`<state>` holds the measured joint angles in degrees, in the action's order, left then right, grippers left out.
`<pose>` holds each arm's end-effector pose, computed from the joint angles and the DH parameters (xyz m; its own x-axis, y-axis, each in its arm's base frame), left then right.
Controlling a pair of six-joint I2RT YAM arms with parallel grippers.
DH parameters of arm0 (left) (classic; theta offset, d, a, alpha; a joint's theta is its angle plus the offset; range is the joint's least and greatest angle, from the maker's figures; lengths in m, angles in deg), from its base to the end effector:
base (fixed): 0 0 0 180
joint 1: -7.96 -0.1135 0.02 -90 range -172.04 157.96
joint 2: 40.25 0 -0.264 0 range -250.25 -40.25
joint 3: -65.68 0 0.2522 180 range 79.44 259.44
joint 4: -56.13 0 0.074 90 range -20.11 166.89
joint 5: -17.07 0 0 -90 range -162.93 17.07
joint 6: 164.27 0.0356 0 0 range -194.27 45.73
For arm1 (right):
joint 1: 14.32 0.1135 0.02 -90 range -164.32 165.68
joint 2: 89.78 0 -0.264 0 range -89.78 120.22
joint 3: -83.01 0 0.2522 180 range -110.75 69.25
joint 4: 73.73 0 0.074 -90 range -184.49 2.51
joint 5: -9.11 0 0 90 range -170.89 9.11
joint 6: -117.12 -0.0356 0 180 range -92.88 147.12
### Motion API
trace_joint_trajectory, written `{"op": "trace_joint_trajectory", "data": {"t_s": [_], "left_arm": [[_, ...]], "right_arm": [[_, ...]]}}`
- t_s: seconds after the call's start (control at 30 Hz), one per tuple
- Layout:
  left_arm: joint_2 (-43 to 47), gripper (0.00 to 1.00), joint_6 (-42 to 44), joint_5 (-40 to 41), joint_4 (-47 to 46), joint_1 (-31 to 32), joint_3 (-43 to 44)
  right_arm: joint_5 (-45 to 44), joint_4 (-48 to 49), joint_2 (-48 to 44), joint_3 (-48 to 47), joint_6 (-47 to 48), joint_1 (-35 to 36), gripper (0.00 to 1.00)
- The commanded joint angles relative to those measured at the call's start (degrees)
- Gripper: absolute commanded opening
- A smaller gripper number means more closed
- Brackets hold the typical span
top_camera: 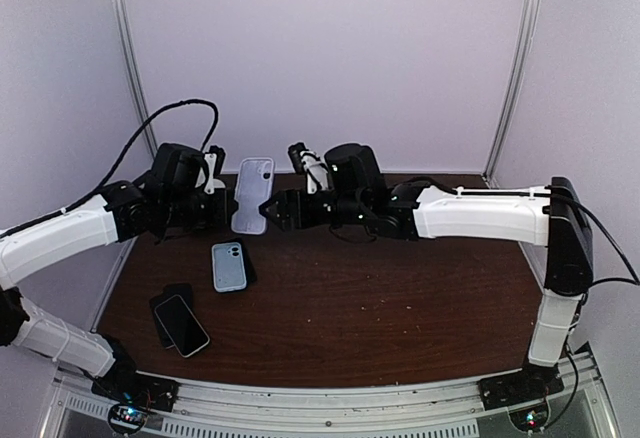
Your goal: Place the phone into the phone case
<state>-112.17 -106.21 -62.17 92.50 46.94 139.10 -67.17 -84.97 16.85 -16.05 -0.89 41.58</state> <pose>0.2215 -0.1707 0.3088 -0.6411 -0.1498 -0.7527 0.1883 0.9201 -0.3435 0.2444 0.3760 0.2982 -0.5965 -0.0672 -0.7998 -0.7364 0.4421 0.5121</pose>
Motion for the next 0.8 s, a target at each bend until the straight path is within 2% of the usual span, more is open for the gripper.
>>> {"op": "trace_joint_trajectory", "data": {"t_s": [0.0,0.13,0.27,0.33,0.4,0.53,0.57,0.6,0.63,0.67,0.77], "left_arm": [[-0.01,0.0,1.0,1.04,-5.3,0.89,-0.59],[0.15,0.0,1.09,0.09,-5.92,1.22,-0.57],[0.54,0.0,1.1,-0.93,-6.09,1.53,-1.16],[0.75,0.0,1.28,-1.38,-6.33,1.62,-1.51],[0.84,0.0,1.5,-1.87,-6.51,1.78,-1.81],[0.91,0.02,2.1,-3.41,-5.88,1.89,-1.96],[0.66,0.22,2.18,-3.69,-4.81,1.89,-1.58],[0.29,0.52,2.15,-3.5,-3.05,1.89,-0.92],[-0.3,0.9,2.19,-2.97,-0.43,1.89,0.17],[-0.8,0.97,2.21,-1.46,3.13,1.89,1.48],[-3.03,0.97,1.2,6.33,14.34,1.64,5.46]], "right_arm": [[0.51,2.44,2.13,-4.6,-4.3,0.44,0.72],[-0.6,0.72,4.19,-6.27,-4.41,0.42,0.49],[-1.18,1.09,4.49,-6.19,-5.37,-0.43,0.19],[-0.71,1.61,4.23,-5.85,-5.98,-1.08,0.08],[-0.05,2.23,3.9,-5.27,-6.32,-1.65,0.0],[2.44,3.52,1.91,-2.72,-7.35,-3.52,0.0],[2.56,3.31,1.08,-1.76,-7.47,-4.04,0.0],[2.5,2.6,-0.06,-0.79,-7.55,-4.72,0.0],[2.31,1.2,-1.22,0.57,-7.65,-5.5,0.0],[1.95,-0.54,-2.74,2.02,-7.78,-6.27,0.0],[2.25,-10.38,-6.91,6.36,-8.14,-9.13,0.0]]}}
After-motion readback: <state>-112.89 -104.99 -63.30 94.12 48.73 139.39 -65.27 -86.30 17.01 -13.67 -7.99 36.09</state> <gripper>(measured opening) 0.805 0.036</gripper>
